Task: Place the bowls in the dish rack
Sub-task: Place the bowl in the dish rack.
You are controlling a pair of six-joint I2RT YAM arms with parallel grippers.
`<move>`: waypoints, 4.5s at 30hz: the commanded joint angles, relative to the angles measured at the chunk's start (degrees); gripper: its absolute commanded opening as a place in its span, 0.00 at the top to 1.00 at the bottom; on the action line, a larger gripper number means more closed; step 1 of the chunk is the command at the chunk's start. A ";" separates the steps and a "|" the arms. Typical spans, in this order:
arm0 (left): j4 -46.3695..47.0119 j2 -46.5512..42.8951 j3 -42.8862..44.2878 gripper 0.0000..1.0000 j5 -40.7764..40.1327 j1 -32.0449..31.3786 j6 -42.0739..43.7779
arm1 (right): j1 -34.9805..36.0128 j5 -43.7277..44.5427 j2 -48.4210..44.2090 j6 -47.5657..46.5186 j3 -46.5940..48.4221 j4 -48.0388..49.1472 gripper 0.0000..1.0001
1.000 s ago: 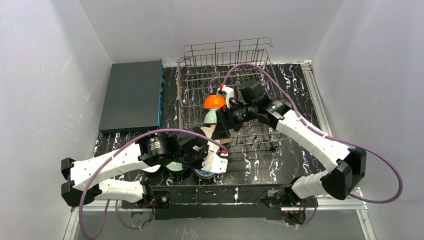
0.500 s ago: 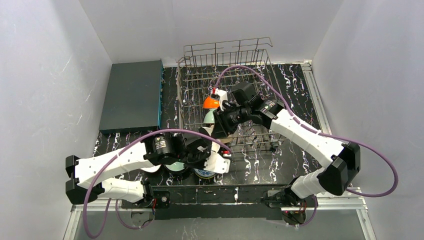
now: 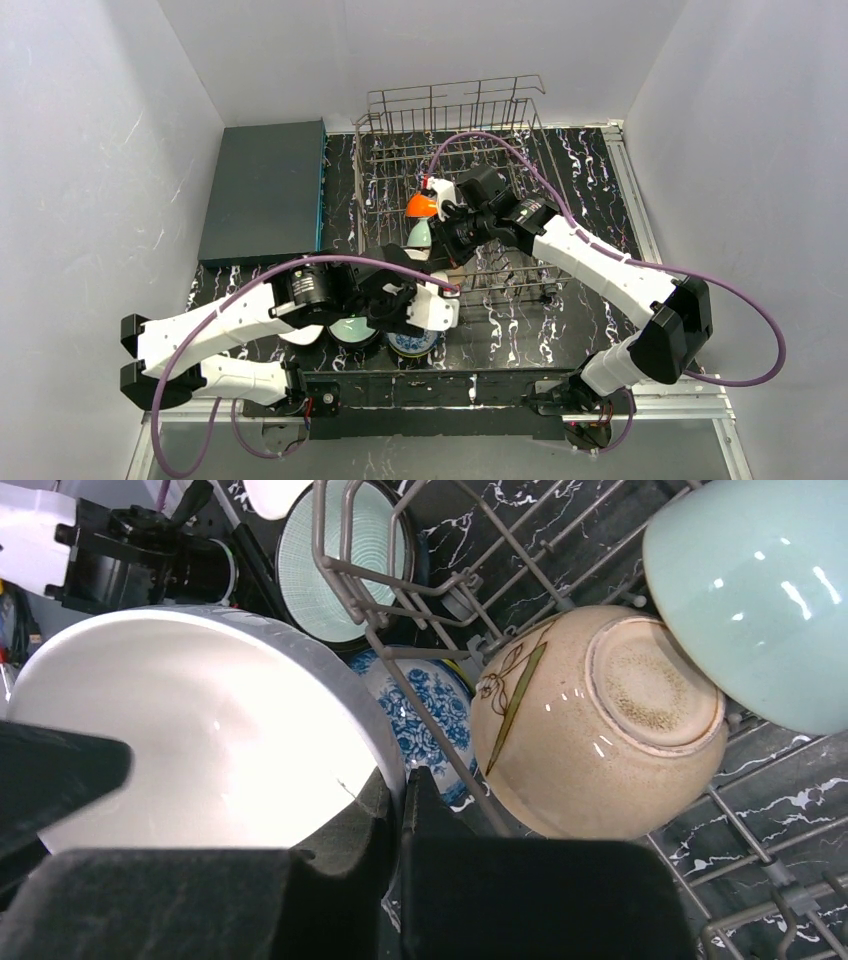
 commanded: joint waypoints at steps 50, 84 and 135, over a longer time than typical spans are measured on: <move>48.41 -6.75 -23.11 0.02 25.09 28.63 -100.53 | -22.76 -5.89 -13.24 8.53 -12.14 14.92 0.99; 41.98 4.50 -17.10 0.38 20.16 29.03 -100.65 | -19.81 -9.54 -12.75 10.70 -13.41 18.92 0.99; 38.16 0.85 -17.70 0.64 22.36 29.08 -98.53 | -19.85 -6.41 -12.59 9.57 -13.58 17.25 0.99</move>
